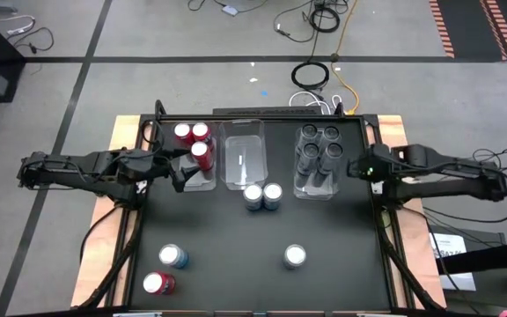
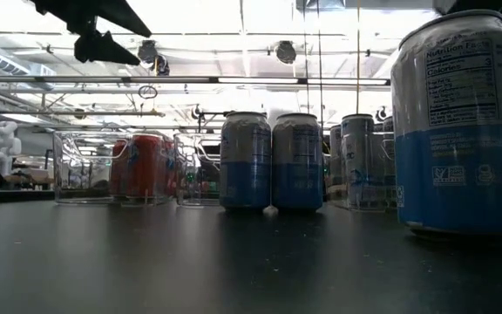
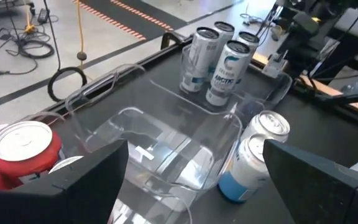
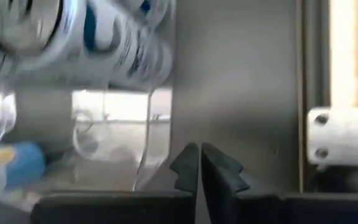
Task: Sort soda cans
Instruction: Move the right transparent bin beside the middle transparent bin
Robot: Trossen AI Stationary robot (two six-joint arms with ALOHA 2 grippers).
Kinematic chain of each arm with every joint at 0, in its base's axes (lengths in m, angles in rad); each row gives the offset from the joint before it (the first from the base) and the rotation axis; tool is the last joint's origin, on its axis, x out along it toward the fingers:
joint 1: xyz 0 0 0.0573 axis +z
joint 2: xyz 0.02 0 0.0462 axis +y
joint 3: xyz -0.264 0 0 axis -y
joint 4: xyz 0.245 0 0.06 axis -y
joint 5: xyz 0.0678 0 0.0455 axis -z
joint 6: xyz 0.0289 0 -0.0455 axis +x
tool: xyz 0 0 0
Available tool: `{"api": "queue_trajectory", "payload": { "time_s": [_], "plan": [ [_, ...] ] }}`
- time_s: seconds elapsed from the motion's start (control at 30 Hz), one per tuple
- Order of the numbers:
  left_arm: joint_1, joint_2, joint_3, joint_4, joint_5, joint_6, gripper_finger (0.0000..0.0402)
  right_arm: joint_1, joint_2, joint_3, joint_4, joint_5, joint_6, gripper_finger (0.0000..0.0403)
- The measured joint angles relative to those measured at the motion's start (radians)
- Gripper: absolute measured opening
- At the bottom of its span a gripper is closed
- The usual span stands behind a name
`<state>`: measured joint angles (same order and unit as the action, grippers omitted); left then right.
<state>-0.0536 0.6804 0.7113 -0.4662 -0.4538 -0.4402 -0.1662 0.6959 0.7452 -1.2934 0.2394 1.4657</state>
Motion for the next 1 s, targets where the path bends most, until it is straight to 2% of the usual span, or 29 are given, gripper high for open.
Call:
{"api": "queue_trajectory", "payload": {
  "time_s": [0.13, 0.27, 0.67, 0.83, 1.0],
  "plan": [
    [0.001, 0.000, 0.000, 0.021, -0.001, 0.000, 0.0382, -0.126, 0.029, 0.000, 0.001, -0.017, -0.141, 0.0003],
    [0.001, 0.000, 0.000, 0.045, -0.006, 0.000, 0.0382, -0.268, 0.068, -0.001, 0.039, -0.083, -0.337, 0.0001],
    [0.001, 0.000, 0.000, 0.071, -0.016, -0.018, 0.0382, -0.834, 0.256, -0.041, 0.159, -0.329, -1.017, 0.0000],
    [0.001, 0.000, 0.000, 0.070, -0.017, -0.033, 0.0382, -0.975, 0.382, -0.041, 0.200, -0.338, -1.188, 0.0000],
    [0.001, 0.000, 0.000, 0.069, -0.022, -0.034, 0.0382, -1.036, 0.541, -0.041, 0.207, -0.280, -1.302, 0.0000]
  ]
}}
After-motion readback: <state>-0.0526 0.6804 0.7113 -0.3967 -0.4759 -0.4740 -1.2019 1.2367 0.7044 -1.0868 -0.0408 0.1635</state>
